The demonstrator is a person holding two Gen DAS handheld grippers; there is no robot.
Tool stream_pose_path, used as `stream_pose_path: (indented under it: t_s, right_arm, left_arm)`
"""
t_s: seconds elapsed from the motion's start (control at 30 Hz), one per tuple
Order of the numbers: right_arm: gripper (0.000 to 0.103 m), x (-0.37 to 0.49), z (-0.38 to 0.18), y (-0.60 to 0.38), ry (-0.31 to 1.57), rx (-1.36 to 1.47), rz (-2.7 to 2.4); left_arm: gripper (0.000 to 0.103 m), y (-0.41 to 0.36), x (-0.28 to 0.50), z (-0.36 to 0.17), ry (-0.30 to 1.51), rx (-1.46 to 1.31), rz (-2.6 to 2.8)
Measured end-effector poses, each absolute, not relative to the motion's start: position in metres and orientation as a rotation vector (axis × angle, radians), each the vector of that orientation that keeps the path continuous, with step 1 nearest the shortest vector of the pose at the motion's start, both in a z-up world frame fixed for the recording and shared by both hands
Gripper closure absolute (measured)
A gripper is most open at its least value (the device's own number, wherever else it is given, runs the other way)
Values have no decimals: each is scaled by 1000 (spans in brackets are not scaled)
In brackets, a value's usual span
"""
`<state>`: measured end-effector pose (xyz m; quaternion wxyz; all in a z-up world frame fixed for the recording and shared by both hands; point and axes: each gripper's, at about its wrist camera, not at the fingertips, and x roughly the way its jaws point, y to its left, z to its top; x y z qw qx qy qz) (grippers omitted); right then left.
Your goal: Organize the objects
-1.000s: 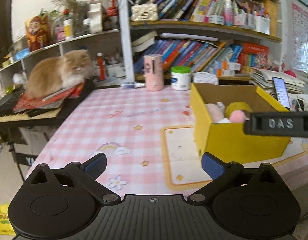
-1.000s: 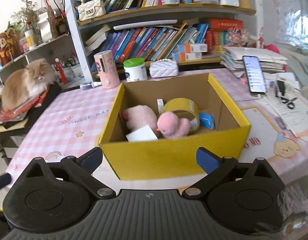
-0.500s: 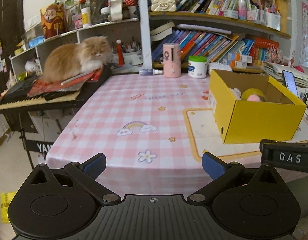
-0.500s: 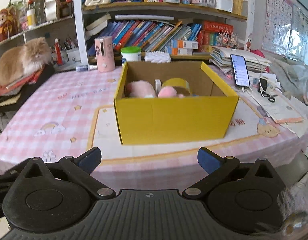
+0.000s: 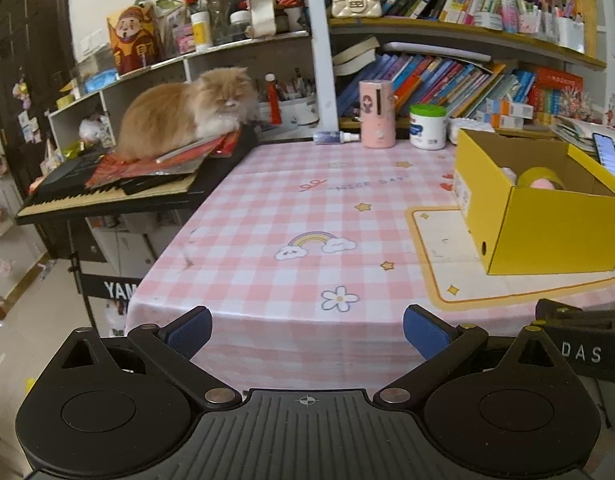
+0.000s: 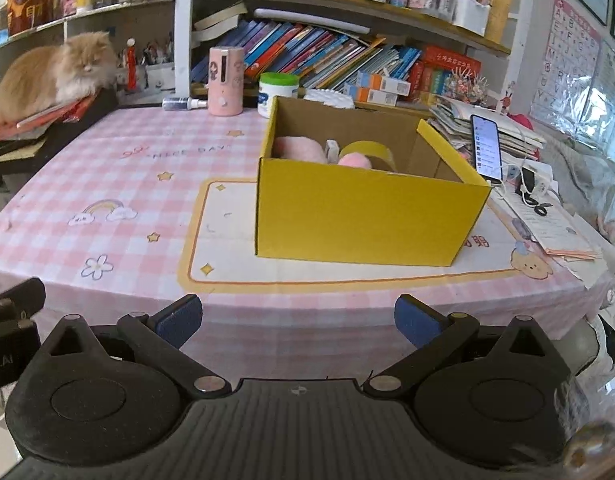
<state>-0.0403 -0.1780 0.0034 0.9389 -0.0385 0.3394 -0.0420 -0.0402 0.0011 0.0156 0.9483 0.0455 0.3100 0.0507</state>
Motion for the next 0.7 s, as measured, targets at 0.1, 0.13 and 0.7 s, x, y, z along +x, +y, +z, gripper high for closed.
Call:
stream_pose_path:
  t_s: [0.1,0.13,0.7]
  right_arm:
    - [0,-41,3,-174,697,-89,-79]
    - [0,-42,4,-173,695,-93,-78]
    - [0,-41,-1,-174,747,-100,-130]
  left_arm:
    - [0,0,-39,16,635,99,111]
    - [0,-1,-39,16,635,105,113]
    - [0,-17,-34,5,689,173,143]
